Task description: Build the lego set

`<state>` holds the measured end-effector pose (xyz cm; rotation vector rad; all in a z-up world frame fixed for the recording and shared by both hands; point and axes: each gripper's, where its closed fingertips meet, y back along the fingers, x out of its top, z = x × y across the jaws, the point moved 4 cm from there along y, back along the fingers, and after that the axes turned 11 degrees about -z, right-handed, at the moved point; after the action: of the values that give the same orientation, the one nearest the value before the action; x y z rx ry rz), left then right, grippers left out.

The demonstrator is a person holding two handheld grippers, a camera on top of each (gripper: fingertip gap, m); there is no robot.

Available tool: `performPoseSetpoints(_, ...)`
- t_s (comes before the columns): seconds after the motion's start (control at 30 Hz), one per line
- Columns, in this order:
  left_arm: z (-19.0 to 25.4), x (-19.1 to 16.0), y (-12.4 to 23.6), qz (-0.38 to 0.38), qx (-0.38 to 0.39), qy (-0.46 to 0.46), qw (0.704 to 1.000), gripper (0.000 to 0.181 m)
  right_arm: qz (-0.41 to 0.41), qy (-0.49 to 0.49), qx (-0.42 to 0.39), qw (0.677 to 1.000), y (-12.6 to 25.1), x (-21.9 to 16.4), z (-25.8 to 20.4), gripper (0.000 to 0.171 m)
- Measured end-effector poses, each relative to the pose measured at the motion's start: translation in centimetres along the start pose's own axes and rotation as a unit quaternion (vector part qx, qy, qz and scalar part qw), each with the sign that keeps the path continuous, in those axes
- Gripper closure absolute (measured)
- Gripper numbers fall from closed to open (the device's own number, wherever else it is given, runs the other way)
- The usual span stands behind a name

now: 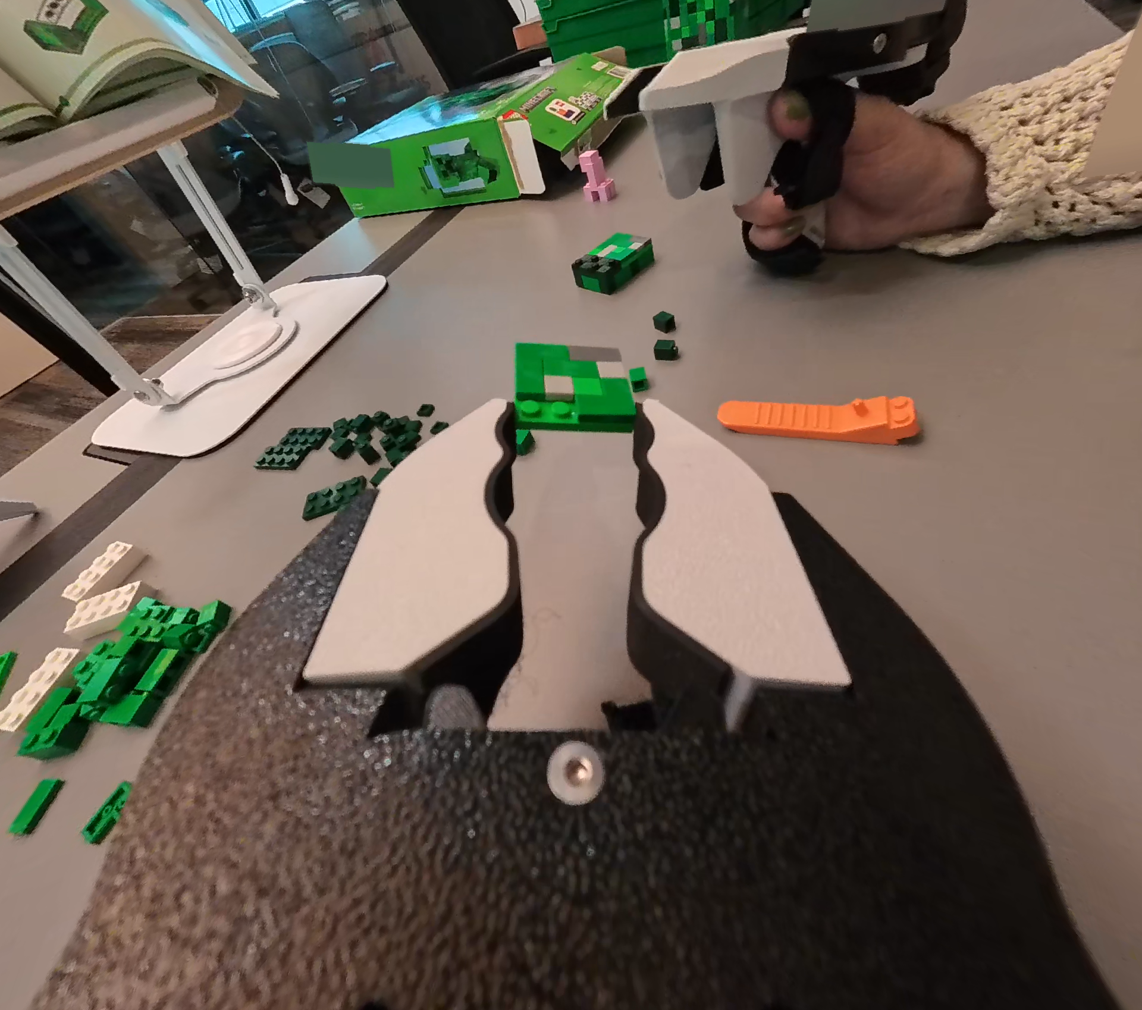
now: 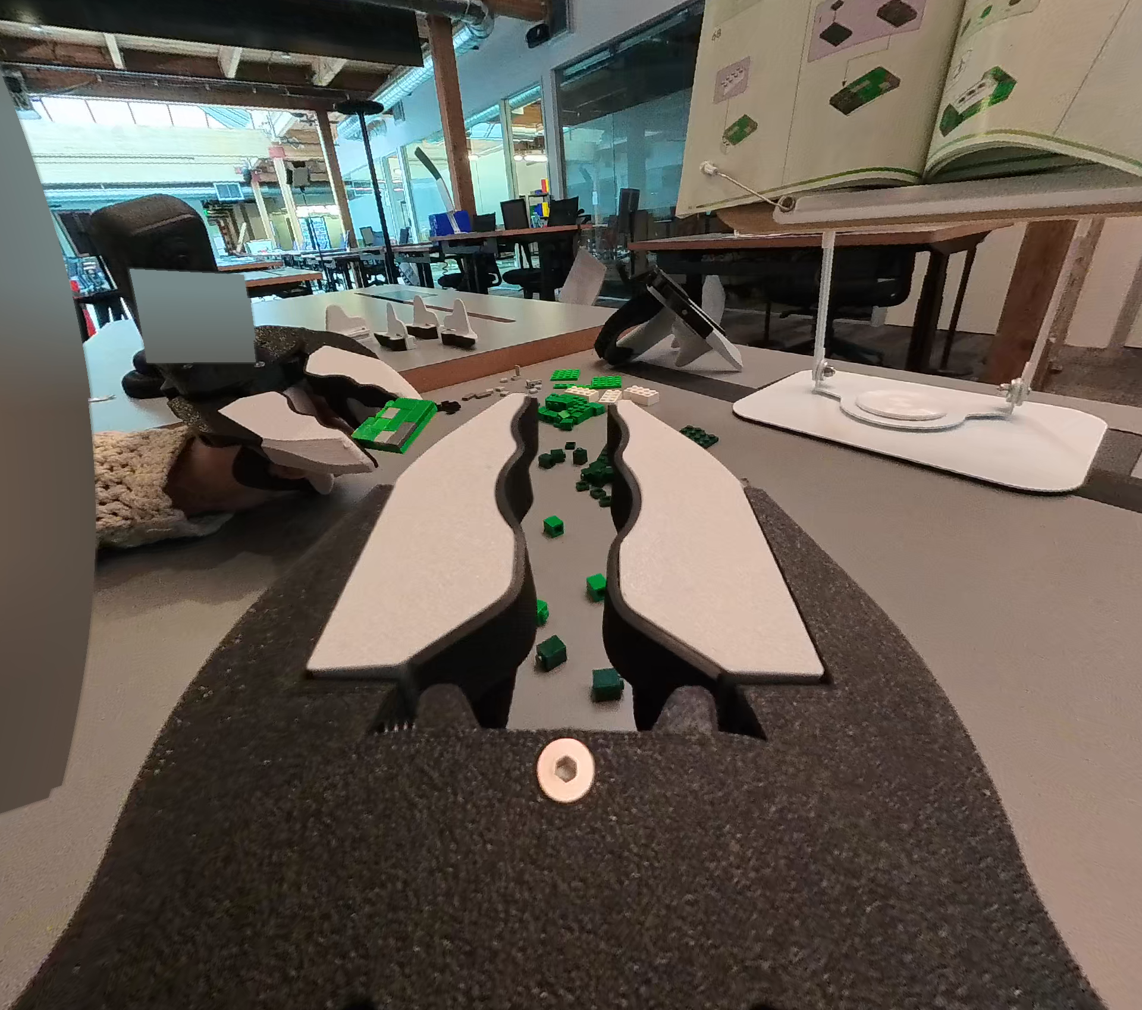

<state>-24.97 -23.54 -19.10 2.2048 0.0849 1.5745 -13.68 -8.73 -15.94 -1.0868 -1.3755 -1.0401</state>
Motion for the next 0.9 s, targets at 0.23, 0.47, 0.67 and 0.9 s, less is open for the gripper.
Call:
performPoseSetpoints(0.23,0.01,-0.01,0.0,0.001,0.001,-0.001,1.0,0.145,-0.004,0.007,-0.006,1.0,-0.02,-0.03,0.0,0.152)
performPoseSetpoints(0.47,0.15,-0.08,-0.16,-0.005,0.001,-0.008,1.0,0.145,-0.009,0.009,-0.007,1.0,-0.13,-0.15,0.01,0.153)
performPoseSetpoints(0.67,0.14,-0.08,-0.18,-0.004,0.001,-0.008,1.0,0.145,-0.01,0.002,-0.007,1.0,-0.12,-0.17,0.14,0.153)
performPoseSetpoints(0.9,0.16,-0.08,-0.2,-0.004,0.001,-0.008,1.0,0.145,-0.012,0.003,-0.007,1.0,-0.12,-0.19,0.14,0.154)
